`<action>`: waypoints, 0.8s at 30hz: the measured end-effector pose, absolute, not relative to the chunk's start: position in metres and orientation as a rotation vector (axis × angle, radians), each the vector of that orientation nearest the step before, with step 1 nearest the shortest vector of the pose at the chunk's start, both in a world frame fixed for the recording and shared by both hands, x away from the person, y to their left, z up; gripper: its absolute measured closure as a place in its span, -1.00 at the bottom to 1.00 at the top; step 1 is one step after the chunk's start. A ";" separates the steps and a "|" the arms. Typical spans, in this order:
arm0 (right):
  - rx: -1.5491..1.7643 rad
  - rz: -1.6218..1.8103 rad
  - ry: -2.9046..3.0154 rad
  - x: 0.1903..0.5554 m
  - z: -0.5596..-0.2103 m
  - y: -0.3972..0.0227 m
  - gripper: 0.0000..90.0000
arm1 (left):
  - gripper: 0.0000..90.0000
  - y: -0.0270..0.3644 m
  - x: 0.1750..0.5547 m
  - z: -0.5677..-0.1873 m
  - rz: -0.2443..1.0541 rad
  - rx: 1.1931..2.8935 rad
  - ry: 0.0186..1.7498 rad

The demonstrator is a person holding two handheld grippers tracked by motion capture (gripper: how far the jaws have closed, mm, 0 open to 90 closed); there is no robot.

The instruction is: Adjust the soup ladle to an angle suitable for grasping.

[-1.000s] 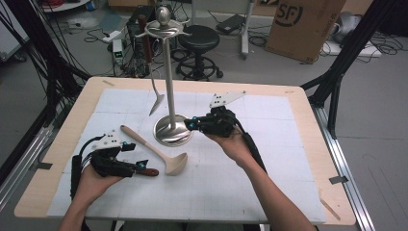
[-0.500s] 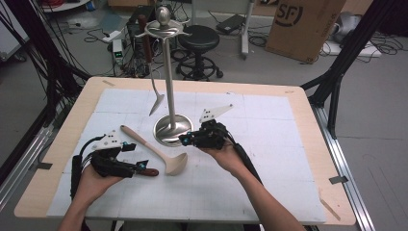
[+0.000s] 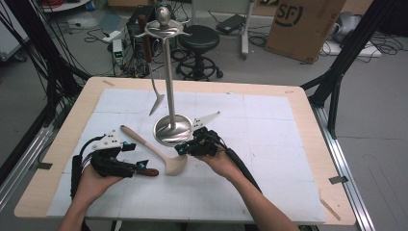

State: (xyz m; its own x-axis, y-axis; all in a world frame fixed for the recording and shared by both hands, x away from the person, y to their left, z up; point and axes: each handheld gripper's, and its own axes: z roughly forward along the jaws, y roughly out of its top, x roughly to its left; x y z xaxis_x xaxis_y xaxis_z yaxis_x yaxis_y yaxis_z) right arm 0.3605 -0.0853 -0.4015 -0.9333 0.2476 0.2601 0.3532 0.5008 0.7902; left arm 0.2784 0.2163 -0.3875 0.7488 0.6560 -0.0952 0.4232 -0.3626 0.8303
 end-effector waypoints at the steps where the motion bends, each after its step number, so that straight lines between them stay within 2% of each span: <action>1: -0.525 -1.414 -2.622 0.361 -0.403 -0.084 0.96 | -0.52 0.216 0.278 -0.387 0.314 2.009 0.819; 24: -0.507 -1.271 -2.644 0.364 -0.420 -0.073 0.95 | -0.52 0.215 0.278 -0.387 0.313 2.008 0.818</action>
